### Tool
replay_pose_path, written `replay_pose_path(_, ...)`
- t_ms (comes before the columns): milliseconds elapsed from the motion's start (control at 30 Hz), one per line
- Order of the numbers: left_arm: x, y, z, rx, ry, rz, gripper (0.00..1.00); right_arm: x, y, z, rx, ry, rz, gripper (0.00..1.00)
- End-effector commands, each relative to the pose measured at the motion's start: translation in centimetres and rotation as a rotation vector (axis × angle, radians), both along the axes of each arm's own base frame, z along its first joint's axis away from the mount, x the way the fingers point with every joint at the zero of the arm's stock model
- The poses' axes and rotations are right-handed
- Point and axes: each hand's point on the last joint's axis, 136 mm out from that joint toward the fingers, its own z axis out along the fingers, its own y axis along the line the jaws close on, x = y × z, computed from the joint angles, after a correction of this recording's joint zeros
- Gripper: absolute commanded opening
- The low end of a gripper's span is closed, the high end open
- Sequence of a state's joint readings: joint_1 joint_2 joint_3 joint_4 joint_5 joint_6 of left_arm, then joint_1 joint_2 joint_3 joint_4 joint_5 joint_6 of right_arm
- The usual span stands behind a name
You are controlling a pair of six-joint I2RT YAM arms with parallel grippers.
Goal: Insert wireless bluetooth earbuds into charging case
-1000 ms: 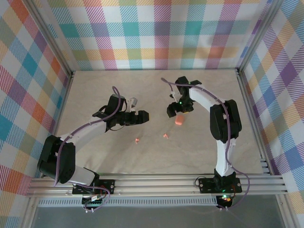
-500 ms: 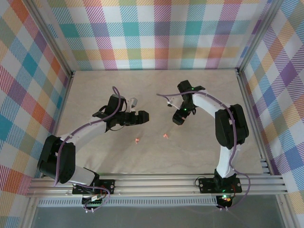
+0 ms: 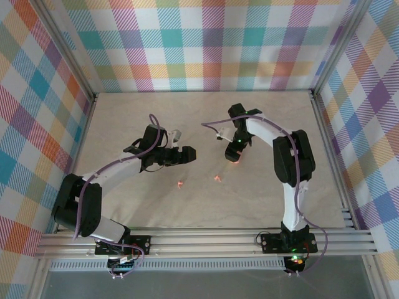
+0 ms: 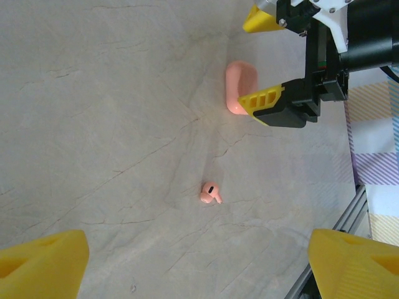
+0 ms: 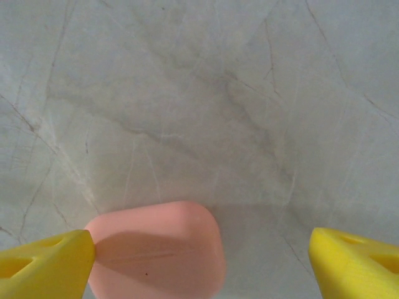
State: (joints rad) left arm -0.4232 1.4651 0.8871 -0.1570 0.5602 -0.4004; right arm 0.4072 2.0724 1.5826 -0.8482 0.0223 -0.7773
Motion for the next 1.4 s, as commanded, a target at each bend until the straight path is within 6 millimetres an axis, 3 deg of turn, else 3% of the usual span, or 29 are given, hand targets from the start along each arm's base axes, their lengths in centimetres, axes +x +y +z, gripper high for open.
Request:
replay_pose_path(0, 0.3, -0.5, 0.7, -0.013, -0.014, -0.023, 0.9, -0.9, 0.2, -0.9, -0.011, 0.058, 0.011, 0.89)
replay_pose_path(433, 0.3, -0.6, 0.4, -0.01, -0.006, -0.024, 0.91, -2.2, 0.2, -1.5, 0.0, 0.126, -0.053, 0.87)
replay_pose_path(600, 0.4, -0.6, 0.7, -0.014, -0.011, -0.024, 0.91, -2.1, 0.8, -1.0, 0.023, 0.173, -0.138, 0.81)
replay_pose_path(933, 0.2, -0.5, 0.9, -0.012, -0.013, -0.022, 0.91, -2.9, 0.3, -2.5, -0.026, 0.265, -0.349, 0.78)
replay_pose_path(1200, 0.2, -0.5, 1.2, -0.021, -0.031, -0.019, 0.91, -3.5, 0.8, -2.2, -0.011, 0.304, -0.517, 0.59)
replay_pose_path(1367, 0.0, -0.2, 1.6, -0.021, -0.047, -0.009, 0.91, -4.8, 1.8, -1.6, 0.033, 0.345, -0.557, 0.55)
